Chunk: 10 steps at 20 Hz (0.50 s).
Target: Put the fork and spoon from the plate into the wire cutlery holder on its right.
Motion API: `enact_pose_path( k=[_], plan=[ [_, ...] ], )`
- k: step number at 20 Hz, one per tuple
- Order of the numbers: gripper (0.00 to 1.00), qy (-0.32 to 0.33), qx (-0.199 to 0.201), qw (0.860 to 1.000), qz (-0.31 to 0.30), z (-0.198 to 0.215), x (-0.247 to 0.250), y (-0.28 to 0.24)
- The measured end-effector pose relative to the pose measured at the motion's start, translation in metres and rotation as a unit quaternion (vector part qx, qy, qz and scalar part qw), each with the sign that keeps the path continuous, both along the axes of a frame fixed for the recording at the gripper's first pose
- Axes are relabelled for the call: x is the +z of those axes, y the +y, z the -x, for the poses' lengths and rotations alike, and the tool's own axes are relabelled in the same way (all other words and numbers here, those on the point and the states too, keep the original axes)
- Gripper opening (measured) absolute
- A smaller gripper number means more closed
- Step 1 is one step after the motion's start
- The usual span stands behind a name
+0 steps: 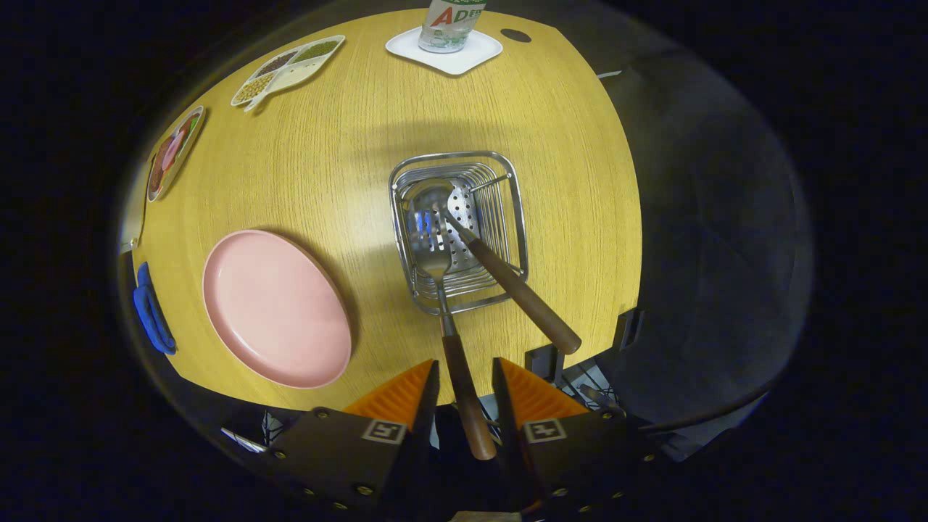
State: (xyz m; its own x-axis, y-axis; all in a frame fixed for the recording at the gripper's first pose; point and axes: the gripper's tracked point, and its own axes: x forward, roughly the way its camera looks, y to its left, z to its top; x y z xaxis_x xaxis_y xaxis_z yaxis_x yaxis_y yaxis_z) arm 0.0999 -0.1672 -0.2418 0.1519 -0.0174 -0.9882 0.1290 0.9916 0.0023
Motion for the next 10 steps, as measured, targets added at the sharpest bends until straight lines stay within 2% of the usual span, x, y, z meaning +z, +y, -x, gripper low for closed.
enact_pose_path(
  k=[1,10],
  plan=[
    [0.51,-0.002,-0.008,1.0,-0.005,-0.002,0.002,-0.001],
    [0.5,-0.033,-0.018,0.999,-0.036,-0.019,0.019,0.01]
  ],
)
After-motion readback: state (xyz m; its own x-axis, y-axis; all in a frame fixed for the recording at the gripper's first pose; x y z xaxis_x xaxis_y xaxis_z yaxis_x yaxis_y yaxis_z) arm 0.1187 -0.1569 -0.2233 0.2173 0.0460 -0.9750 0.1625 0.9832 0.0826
